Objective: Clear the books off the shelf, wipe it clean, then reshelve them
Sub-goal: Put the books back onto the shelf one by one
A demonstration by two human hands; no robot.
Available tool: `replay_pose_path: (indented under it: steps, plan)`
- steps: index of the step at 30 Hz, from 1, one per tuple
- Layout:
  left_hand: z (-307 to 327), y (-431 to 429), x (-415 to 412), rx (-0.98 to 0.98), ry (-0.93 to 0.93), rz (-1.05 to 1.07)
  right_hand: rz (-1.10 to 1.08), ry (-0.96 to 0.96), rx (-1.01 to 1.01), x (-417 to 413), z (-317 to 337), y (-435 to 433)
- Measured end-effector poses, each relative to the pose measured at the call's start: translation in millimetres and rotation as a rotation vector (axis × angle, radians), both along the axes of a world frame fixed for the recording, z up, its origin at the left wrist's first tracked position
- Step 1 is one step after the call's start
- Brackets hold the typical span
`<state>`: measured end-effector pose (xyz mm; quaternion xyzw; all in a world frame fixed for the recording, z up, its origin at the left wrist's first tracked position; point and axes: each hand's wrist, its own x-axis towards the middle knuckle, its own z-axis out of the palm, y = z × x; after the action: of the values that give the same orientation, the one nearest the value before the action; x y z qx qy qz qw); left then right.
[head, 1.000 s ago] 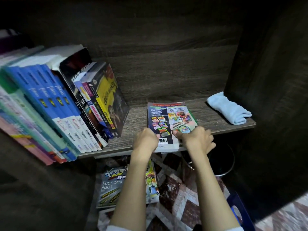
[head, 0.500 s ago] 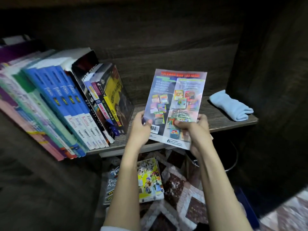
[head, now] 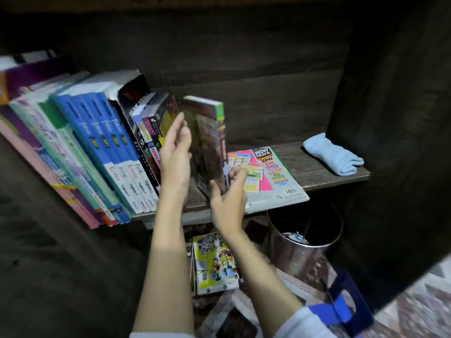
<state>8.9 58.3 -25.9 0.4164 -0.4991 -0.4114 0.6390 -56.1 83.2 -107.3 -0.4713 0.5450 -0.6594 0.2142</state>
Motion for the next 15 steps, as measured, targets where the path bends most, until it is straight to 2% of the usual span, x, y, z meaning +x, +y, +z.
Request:
replay_pose_path:
  steps: [3,5,7,12,15]
  plan:
    - [7.6,10.2,6.8,-0.068,-0.103,-0.043,0.016,0.086,-0.02,19.4,-7.7,-3.7]
    - [5.1,11.4,15.1,-0.164,-0.284,0.025,0.055,0.112,0.02,29.2,-10.6,-8.9]
    - [3.5,10.9,21.1,-0.216,-0.377,0.102,0.089,0.149,0.043,33.8,-13.0,-12.7]
    - [-3.5,7.8,32.4,-0.201,-0.583,0.187,0.208,0.207,0.118,34.3,-15.9,-26.0]
    - [-8.8,1.9,40.7,-0.194,-0.718,0.306,0.313,0.221,0.164,33.5,-15.5,-38.5]
